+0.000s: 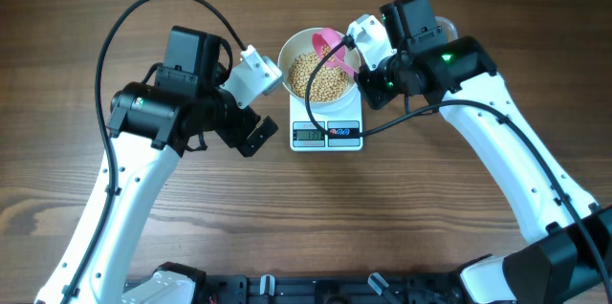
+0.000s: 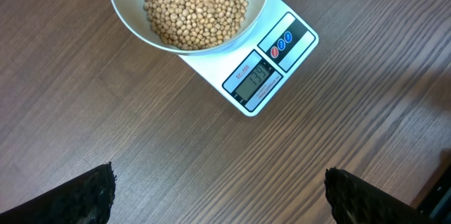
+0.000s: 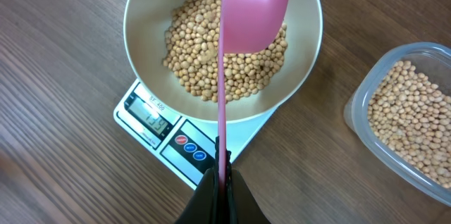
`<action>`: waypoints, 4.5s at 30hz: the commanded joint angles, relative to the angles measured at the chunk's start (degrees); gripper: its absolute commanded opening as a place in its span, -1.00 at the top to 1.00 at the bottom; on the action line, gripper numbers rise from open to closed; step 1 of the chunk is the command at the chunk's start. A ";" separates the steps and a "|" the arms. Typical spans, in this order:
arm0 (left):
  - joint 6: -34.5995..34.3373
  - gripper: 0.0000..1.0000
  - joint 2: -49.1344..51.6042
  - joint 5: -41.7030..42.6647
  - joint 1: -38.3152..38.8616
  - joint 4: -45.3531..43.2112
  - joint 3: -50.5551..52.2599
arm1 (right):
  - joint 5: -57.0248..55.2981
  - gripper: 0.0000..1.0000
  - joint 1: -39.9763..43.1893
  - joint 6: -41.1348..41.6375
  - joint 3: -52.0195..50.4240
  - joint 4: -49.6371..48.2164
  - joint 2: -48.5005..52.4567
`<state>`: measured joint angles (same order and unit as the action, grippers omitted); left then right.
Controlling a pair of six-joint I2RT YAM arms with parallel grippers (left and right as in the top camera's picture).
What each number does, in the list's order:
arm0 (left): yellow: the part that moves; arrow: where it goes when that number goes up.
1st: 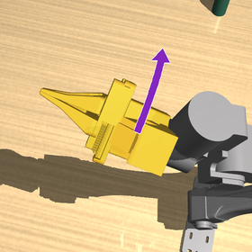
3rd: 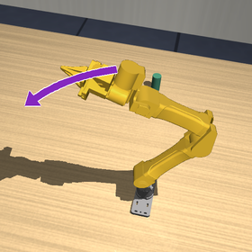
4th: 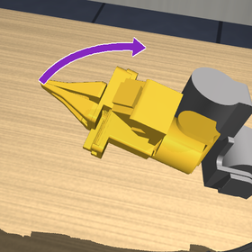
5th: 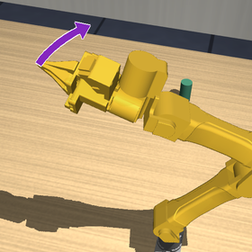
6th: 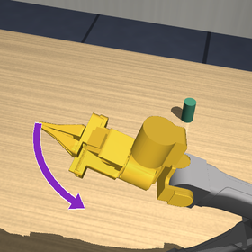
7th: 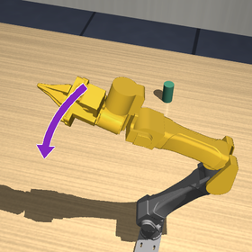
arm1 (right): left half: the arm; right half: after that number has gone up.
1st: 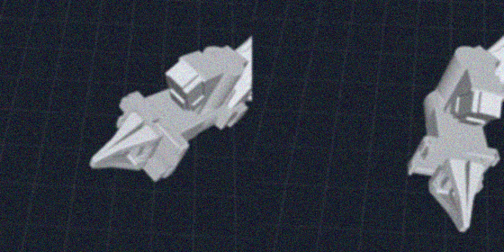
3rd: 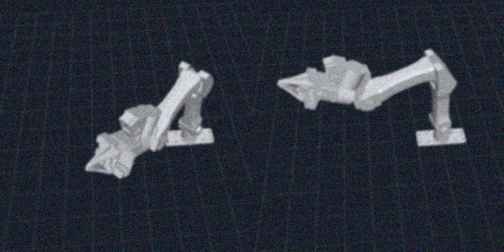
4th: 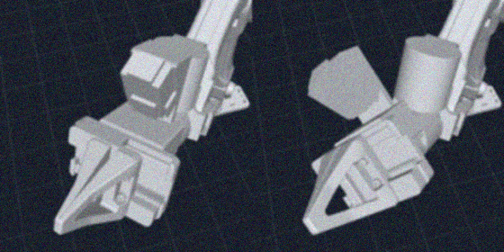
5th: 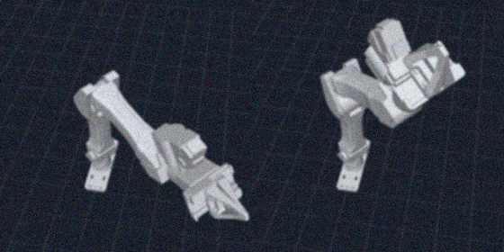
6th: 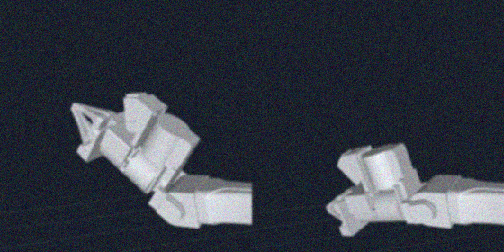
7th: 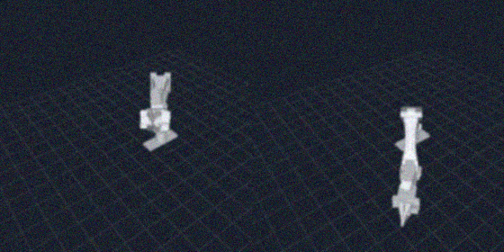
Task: Scoop item into bowl and weigh 150g on scale
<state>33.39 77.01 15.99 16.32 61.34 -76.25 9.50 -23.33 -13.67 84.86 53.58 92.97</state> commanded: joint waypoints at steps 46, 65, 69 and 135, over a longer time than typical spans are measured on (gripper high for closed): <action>0.87 -1.00 -0.74 0.48 -0.09 0.00 0.11 | -6.56 0.91 -2.32 -7.54 0.92 -0.39 -0.57; 0.90 -1.00 -0.74 0.48 -0.09 0.00 0.11 | -10.03 0.91 -2.32 -15.56 0.92 -1.20 -0.57; 0.87 -1.00 -0.74 0.48 -0.09 0.00 0.11 | -10.19 0.91 -2.34 -16.37 0.92 -1.16 -0.57; 0.90 -1.00 -0.74 0.48 -0.09 0.00 0.11 | 7.50 0.91 25.55 12.11 0.74 -5.92 6.95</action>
<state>33.39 77.01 15.99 16.32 61.34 -76.25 16.99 2.68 0.16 84.90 47.59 99.44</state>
